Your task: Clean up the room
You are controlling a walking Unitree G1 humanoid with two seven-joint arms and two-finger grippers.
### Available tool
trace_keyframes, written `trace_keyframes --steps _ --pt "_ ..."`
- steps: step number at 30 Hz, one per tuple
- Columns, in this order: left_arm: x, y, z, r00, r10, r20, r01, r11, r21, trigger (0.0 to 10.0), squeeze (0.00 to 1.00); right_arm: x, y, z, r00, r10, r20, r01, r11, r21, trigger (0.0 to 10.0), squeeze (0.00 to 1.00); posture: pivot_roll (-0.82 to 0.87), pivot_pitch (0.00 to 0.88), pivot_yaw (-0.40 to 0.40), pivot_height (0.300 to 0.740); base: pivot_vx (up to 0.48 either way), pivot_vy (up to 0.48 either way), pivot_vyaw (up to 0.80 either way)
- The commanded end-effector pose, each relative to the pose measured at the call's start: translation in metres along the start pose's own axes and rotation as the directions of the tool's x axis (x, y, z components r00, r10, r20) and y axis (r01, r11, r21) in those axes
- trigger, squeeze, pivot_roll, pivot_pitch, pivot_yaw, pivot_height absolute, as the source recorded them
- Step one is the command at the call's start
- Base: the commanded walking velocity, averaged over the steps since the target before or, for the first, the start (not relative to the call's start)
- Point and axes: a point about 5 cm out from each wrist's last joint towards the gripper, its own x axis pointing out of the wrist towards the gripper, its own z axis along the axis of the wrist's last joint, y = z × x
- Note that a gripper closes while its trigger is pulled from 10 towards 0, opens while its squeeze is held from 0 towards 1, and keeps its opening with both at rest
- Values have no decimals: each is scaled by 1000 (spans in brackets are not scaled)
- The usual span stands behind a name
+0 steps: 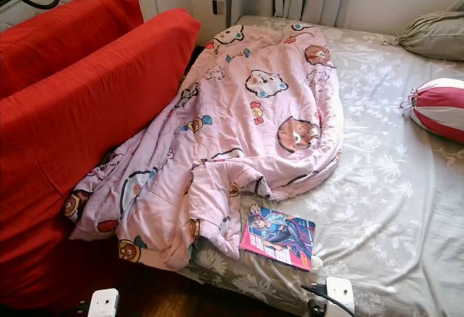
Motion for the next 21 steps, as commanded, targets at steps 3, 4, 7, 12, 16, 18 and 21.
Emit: trace_keyframes --steps 3,4,7,12,16,18,21 --pt "10 -6 32 999 46 13 -47 990 136 10000 0 12 23 63 989 90 114 -111 975 194 10000 0 23 0 57 740 0 0 0" --pt "10 -7 32 999 43 11 -44 990 136 10000 0 12 23 63 989 89 114 -111 974 195 10000 0 23 0 57 740 0 0 0" --pt "10 -7 32 999 38 7 -39 990 136 10000 0 12 23 63 989 90 114 -111 974 197 10000 0 24 0 56 740 0 0 0" --pt "10 -7 32 999 32 4 -32 990 141 10000 0 12 23 63 990 93 109 -112 976 185 10000 0 24 0 56 740 0 0 0" --pt "10 -7 32 999 32 4 -32 989 141 10000 0 12 23 64 990 89 106 -106 980 167 10000 0 23 0 58 740 0 0 0" --pt "10 -7 32 999 32 4 -32 989 141 10000 0 12 23 64 990 89 106 -106 980 167 10000 0 23 0 58 740 0 0 0" --pt "10 -7 32 999 32 4 -32 989 141 10000 0 12 23 64 990 89 106 -106 980 167 10000 0 23 0 58 740 0 0 0"
